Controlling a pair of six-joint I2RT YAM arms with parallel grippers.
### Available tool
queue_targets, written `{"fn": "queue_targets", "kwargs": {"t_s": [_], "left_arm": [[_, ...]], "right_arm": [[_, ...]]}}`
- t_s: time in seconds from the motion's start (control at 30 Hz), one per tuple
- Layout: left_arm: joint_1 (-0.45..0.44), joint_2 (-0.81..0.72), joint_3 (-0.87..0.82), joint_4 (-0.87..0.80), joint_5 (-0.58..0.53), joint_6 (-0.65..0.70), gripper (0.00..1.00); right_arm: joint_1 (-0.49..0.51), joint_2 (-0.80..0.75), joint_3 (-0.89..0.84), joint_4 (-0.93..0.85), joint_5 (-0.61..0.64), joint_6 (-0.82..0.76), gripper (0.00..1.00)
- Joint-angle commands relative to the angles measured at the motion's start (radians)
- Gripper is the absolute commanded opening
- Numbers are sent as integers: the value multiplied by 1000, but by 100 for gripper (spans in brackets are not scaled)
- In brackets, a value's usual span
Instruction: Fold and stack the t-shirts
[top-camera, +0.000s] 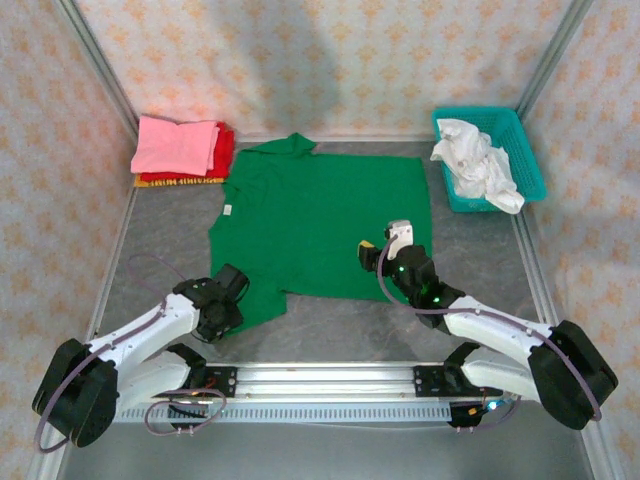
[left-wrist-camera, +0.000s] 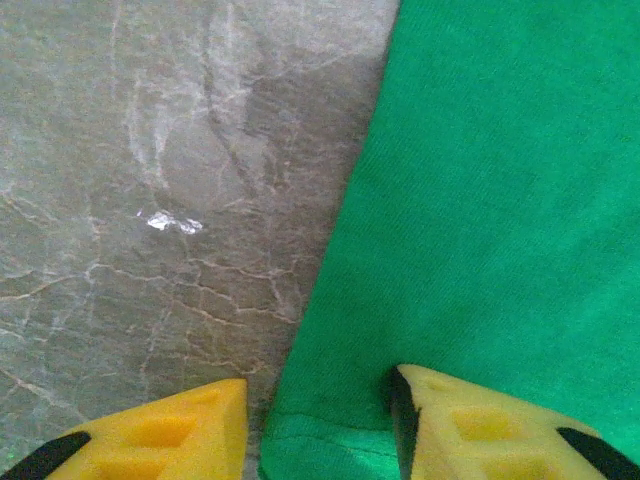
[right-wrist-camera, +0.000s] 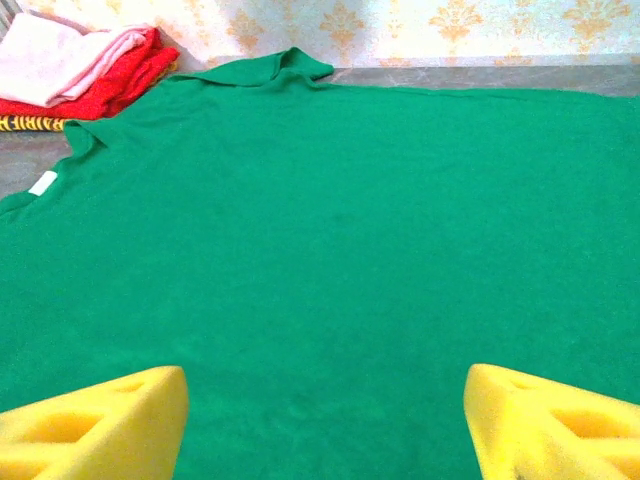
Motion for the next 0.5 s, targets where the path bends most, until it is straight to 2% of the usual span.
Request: {"fn": "queue_targets", "kwargs": {"t_s": [0.0, 0.2, 0.3, 0.4, 0.47], "left_arm": [[-8, 39, -36, 53, 10, -5, 33], [-7, 34, -21, 67, 10, 15, 20], [-8, 6, -9, 34, 5, 30, 10], [-8, -43, 11, -11, -3, 37, 7], [-9, -76, 23, -32, 3, 37, 4]], "right_arm": [[6, 1, 13, -9, 49, -5, 74], [6, 5, 15, -24, 127, 9, 78], [-4, 0, 21, -66, 187, 59, 82], [-37, -47, 88, -300, 202, 185, 82], [-80, -61, 163, -540, 174, 353, 83]]}}
